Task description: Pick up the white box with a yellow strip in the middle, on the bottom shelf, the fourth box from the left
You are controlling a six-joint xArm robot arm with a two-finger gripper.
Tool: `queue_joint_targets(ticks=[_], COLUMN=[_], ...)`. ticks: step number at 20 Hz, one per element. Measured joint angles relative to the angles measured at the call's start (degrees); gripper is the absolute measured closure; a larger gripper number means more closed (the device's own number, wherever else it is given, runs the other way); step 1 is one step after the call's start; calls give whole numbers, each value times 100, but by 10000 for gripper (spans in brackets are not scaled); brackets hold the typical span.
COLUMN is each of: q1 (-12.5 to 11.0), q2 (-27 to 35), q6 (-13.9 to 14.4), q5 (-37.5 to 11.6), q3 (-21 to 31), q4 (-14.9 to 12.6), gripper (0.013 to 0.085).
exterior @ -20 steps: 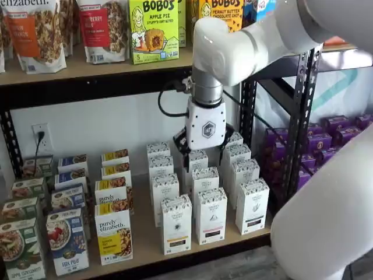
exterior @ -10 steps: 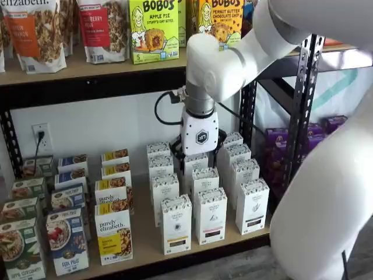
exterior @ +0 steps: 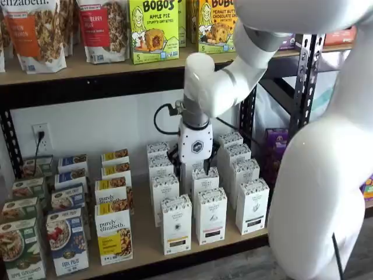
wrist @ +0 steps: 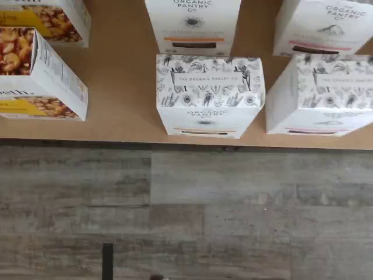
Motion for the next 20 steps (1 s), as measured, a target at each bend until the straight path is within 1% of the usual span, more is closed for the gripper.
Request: queue_joint_targets(ticks=[2, 6, 9, 14, 18, 20], q1=[-29, -85, -125, -171, -201, -214], q2=[218, 637, 910, 1328, 1658, 1831], q6=[-24, 57, -73, -250, -206, -232], q5=[-125, -388, -650, -926, -1131, -1220], q3=[-80, -223, -289, -435, -559, -632], q4=[1, -143, -37, 110, 35, 49], gripper=[130, 130, 130, 130, 130, 130])
